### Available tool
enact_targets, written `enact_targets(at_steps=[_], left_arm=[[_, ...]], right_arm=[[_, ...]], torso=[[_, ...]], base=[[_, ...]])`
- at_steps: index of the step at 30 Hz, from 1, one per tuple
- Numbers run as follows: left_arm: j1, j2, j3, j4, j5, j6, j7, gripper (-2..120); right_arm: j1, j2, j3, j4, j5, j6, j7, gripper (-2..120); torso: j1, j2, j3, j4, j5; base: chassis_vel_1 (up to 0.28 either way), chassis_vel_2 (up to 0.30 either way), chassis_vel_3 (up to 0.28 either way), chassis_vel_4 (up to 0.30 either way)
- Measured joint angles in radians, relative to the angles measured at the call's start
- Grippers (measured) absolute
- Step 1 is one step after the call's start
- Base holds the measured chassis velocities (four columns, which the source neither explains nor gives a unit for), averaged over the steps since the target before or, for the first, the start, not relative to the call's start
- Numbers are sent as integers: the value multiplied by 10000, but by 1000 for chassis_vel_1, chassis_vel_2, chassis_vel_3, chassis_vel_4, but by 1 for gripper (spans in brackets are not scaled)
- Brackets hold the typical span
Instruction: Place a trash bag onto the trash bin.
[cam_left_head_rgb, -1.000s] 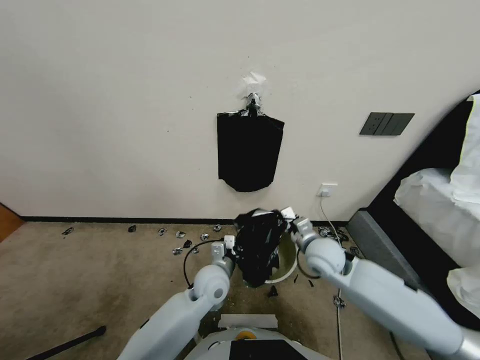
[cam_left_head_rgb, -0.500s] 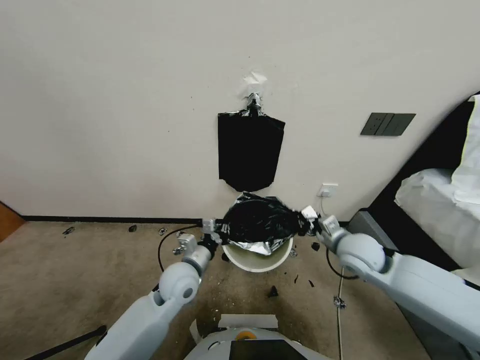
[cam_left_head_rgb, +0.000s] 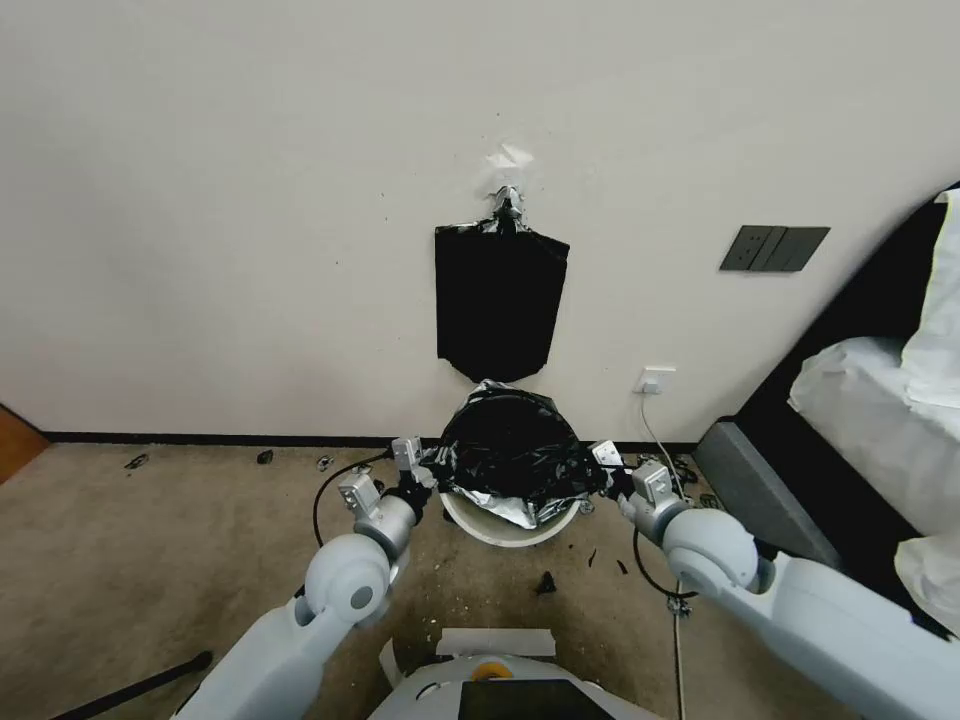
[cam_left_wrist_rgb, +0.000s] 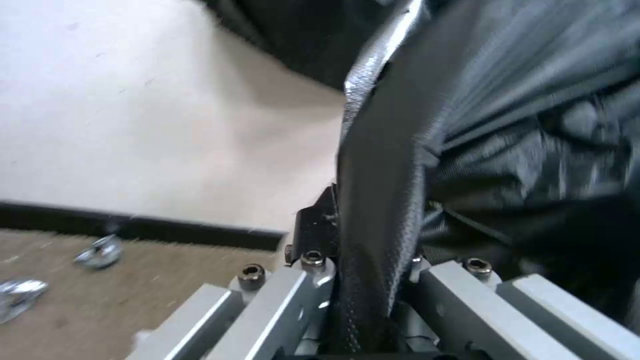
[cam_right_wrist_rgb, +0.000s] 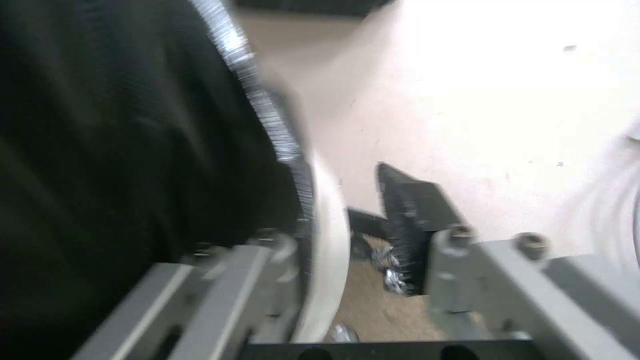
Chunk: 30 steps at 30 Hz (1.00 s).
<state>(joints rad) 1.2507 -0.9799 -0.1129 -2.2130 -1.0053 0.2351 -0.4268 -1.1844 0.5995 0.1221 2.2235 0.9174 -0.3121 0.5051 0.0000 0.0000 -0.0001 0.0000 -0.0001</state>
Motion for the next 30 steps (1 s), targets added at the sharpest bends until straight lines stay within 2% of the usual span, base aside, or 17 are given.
enact_targets(at_steps=[1,3,5,6,9,12,13,15,16,17,19,20,21,24,27,28,30], left_arm=[[0,0,0,0,0,0,0,1],[-11,-34,-99,116,-88,152,-316,1],[-13,-47,-129,141,-147,229,-408,1],[-13,-47,-129,141,-147,229,-408,1],[-14,-56,-169,184,-159,328,-488,1],[33,-43,-246,198,-159,379,-499,1],[33,-43,-246,198,-159,379,-499,1],[63,-15,-253,196,-158,391,-486,1],[73,4,-270,188,-158,399,-473,1],[73,4,-270,188,-158,399,-473,1],[70,26,-345,205,-152,418,-546,1],[49,36,-387,221,-172,425,-592,1],[49,36,-387,221,-172,425,-592,1],[-63,71,-477,273,-232,438,-730,1],[-116,99,-483,276,-291,464,-797,1],[-157,135,-494,252,-331,527,-857,1],[-171,156,-496,229,-348,564,-888,1]], right_arm=[[0,0,0,0,0,0,0,33],[-485,40,571,397,526,82,34,46],[-744,39,808,626,704,68,-3,53],[-744,39,808,626,704,68,-3,53],[-1167,35,1221,952,976,-155,-194,63],[-1663,257,1922,1375,1879,-15,-240,80],[-1663,257,1922,1375,1879,-15,-240,80],[-1790,411,2143,1416,1902,150,-253,88],[-1907,455,2243,1409,1438,124,-249,94],[-1907,455,2243,1409,1438,124,-249,94],[-2275,369,2507,1391,279,5,-422,99],[-2544,272,2696,1432,-324,-52,-540,100],[-2544,272,2696,1432,-324,-52,-540,100],[-3649,88,3515,1819,-1850,-154,-940,100],[-4499,130,4078,2242,-2380,-146,-1289,100],[-5276,204,4435,2610,-2928,-22,-1902,100],[-5521,225,4512,2694,-3146,40,-2162,100]], torso=[[0,0,0,0,0],[0,0,0,0,1],[0,0,0,0,-2],[0,0,0,0,-2],[0,0,0,0,1],[0,0,0,-1,0],[0,0,0,-1,0],[0,0,0,0,1],[0,0,0,1,2],[0,0,0,1,2],[0,0,0,2,2],[0,0,0,2,4],[0,0,0,2,4],[0,0,0,0,1],[0,0,0,-1,0],[0,0,0,-2,0],[0,0,0,-3,1]], base=[[0,0,0,0],[0,0,0,0],[0,0,0,0],[0,0,0,0],[0,0,0,0],[0,0,0,0],[0,0,0,0],[0,0,0,0],[0,0,0,0],[0,0,0,0],[0,0,0,0],[0,0,0,0],[0,0,0,0],[0,0,0,0],[0,0,0,0],[0,0,0,0],[0,0,0,0]])
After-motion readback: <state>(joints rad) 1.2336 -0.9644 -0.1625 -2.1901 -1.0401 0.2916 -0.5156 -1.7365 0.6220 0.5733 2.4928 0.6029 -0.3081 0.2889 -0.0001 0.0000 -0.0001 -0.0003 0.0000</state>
